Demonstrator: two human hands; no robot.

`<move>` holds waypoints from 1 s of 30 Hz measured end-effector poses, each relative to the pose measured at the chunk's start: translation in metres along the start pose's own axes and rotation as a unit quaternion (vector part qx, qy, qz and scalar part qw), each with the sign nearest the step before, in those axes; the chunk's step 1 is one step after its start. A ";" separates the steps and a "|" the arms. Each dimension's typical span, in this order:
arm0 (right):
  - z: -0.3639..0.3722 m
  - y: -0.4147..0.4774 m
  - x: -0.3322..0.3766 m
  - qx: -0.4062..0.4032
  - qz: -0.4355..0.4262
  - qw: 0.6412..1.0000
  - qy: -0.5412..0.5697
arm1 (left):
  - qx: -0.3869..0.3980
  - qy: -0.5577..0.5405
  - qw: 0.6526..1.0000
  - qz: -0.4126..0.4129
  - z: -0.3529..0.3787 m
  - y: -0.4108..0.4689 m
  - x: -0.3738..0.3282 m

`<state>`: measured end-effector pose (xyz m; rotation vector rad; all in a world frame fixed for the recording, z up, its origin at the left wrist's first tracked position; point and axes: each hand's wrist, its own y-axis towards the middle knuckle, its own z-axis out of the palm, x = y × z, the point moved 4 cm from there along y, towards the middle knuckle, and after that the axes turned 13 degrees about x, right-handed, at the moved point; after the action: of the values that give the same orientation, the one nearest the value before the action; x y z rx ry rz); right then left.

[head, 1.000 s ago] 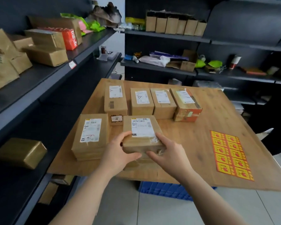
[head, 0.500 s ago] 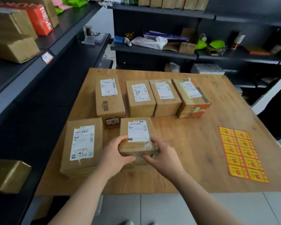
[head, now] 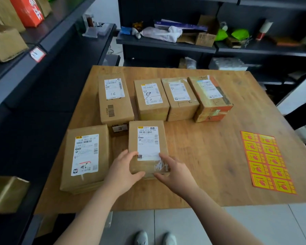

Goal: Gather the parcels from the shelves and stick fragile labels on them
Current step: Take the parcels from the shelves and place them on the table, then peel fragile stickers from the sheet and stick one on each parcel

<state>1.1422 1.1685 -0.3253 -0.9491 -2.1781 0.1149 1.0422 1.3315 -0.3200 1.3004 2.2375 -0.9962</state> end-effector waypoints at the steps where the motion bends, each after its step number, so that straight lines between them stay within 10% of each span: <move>1: -0.002 -0.002 0.001 -0.006 -0.008 1.000 -0.004 | -0.005 0.011 1.000 0.001 -0.002 -0.001 -0.001; 11: -0.065 -0.038 -0.029 -0.122 0.041 0.983 -0.127 | -0.094 0.168 0.975 0.110 -0.004 0.006 -0.079; 30: -0.190 -0.089 -0.284 -0.103 0.226 0.960 -0.131 | 0.053 0.246 0.951 0.182 0.175 0.118 -0.276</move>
<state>1.3430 0.8779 -0.3280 -1.6242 -2.1986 0.2459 1.2775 1.0761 -0.3163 2.1079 2.1612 -0.7164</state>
